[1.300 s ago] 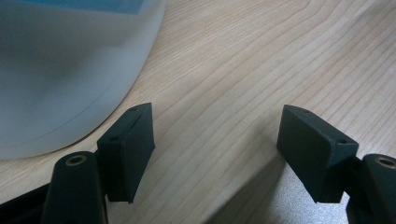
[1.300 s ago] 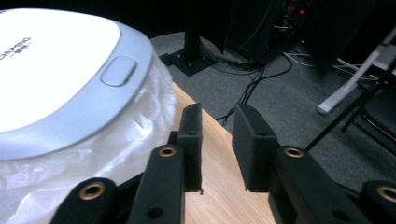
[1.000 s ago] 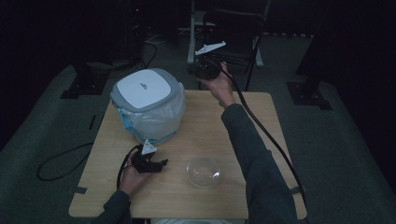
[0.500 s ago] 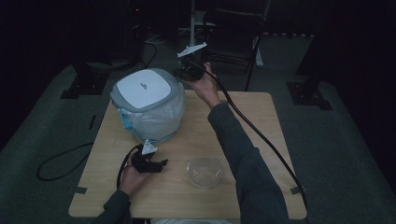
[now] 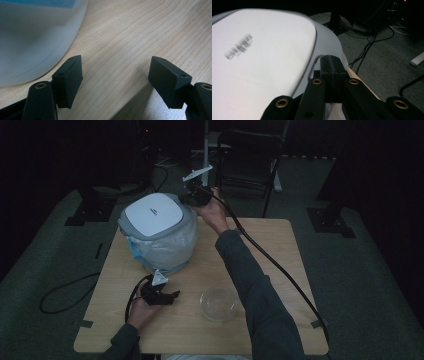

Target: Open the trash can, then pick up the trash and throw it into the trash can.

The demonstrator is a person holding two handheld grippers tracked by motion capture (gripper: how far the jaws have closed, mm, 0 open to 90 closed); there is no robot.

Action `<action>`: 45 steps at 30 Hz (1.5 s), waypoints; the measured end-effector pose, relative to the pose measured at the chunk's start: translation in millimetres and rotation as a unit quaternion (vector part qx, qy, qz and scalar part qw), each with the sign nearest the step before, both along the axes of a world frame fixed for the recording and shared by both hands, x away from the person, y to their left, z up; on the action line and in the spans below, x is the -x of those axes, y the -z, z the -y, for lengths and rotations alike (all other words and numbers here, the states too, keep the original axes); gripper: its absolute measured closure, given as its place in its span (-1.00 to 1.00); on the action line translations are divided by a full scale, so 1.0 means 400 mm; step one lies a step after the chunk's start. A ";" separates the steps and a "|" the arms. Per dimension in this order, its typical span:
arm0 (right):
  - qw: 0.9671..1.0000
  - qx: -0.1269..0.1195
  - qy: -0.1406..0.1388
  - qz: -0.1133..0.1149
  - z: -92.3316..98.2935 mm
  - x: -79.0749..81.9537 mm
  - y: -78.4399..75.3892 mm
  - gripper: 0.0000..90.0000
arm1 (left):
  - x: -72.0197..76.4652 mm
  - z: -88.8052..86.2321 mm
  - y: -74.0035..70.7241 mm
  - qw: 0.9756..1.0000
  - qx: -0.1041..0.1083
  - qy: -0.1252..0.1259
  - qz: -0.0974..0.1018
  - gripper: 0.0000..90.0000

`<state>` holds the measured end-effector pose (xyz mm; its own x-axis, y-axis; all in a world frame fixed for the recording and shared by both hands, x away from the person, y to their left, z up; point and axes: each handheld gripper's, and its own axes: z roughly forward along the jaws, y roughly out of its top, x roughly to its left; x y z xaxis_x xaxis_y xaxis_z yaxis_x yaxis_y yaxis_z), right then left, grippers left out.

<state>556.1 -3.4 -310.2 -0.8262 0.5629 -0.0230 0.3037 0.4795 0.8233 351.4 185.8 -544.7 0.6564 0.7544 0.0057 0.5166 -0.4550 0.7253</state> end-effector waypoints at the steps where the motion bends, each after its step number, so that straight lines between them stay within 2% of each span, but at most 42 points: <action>1: 1.000 0.001 0.001 -0.001 0.001 0.001 -0.001 1.00 | 0.000 0.000 0.000 1.000 0.000 0.000 0.000 -0.37; 4: 1.000 0.002 -0.003 0.001 0.000 0.003 -0.004 1.00 | 0.000 0.000 0.000 1.000 -0.001 0.000 0.000 -0.37; 8: 1.000 0.004 0.005 0.009 0.001 0.010 -0.002 0.97 | 0.000 0.000 0.000 1.000 0.000 0.000 0.000 -0.37; 12: 1.000 -0.004 0.015 0.004 0.015 0.005 0.001 0.80 | 0.000 0.000 0.000 1.000 0.001 0.000 -0.001 -0.37; 17: 1.000 -0.006 0.018 0.005 0.020 0.004 0.002 0.74 | 0.000 -0.001 0.000 1.000 0.001 0.000 -0.002 -0.37; 22: 0.999 -0.025 0.025 -0.002 0.038 0.007 0.002 0.56 | 0.001 -0.001 -0.001 1.000 0.001 0.002 -0.002 -0.37; 27: 0.998 -0.045 0.034 0.017 0.089 0.036 -0.009 0.42 | 0.001 -0.002 -0.001 1.000 0.001 0.003 -0.002 -0.37; 33: 0.998 -0.036 0.038 0.040 0.162 0.085 0.001 0.26 | 0.002 0.000 -0.001 1.000 -0.001 0.002 -0.001 -0.37; 40: 0.999 -0.023 0.035 0.035 0.239 0.136 0.037 0.09 | 0.003 0.001 0.000 1.000 0.000 0.000 0.000 -0.37; 45: 0.999 -0.009 0.019 0.035 0.273 0.169 0.073 0.07 | 0.003 0.001 0.000 1.000 -0.001 0.000 -0.001 -0.37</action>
<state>488.6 -112.4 -339.6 -0.8006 0.5952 -0.0693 0.2634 0.4534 0.8515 350.4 185.5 -544.6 0.6561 0.7547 0.0061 0.5175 -0.4557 0.7242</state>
